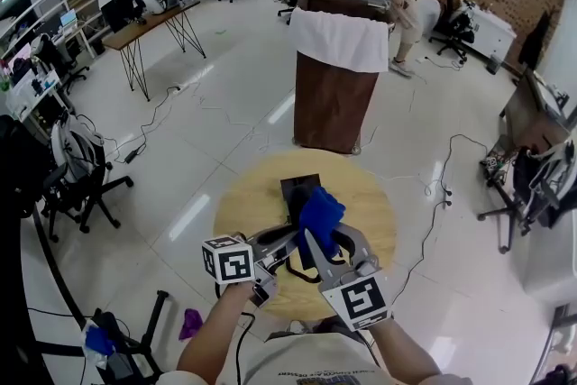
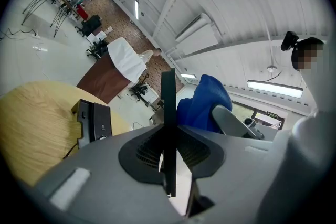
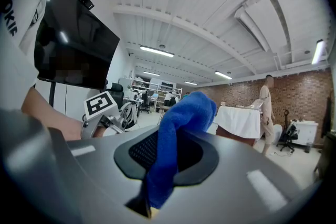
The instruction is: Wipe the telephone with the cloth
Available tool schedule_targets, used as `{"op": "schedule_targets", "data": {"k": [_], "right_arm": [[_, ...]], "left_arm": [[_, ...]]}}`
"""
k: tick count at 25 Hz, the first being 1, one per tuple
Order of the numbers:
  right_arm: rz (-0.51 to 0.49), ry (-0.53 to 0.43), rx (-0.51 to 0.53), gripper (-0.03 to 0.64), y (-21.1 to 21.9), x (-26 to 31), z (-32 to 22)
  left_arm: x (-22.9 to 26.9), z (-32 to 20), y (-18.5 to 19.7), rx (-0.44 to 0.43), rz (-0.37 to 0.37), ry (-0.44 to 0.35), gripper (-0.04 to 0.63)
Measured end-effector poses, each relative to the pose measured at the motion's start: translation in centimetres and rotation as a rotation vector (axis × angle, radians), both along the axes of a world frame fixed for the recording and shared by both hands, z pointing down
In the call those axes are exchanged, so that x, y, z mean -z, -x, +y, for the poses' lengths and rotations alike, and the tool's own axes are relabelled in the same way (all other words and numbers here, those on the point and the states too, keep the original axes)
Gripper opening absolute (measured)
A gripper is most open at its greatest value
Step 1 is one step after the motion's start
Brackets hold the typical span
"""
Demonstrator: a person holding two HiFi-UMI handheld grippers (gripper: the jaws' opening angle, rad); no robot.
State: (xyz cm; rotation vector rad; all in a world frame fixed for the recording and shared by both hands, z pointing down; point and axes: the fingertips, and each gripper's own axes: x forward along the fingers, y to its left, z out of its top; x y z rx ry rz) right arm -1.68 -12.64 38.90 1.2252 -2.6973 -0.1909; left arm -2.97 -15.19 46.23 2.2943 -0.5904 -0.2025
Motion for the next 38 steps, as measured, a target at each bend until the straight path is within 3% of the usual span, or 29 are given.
{"op": "schedule_targets", "data": {"k": [28, 38], "right_arm": [[0.023, -0.13, -0.01, 0.061, 0.5, 5.1, -2.1], [0.046, -0.129, 0.088, 0.061, 3.8, 5.2, 0.2]], "left_arm": [[0.7, 1.7, -1.5, -0.051, -0.049, -0.05, 0.061], [0.5, 1.2, -1.9, -0.035, -0.093, -0.046, 0.063]]}}
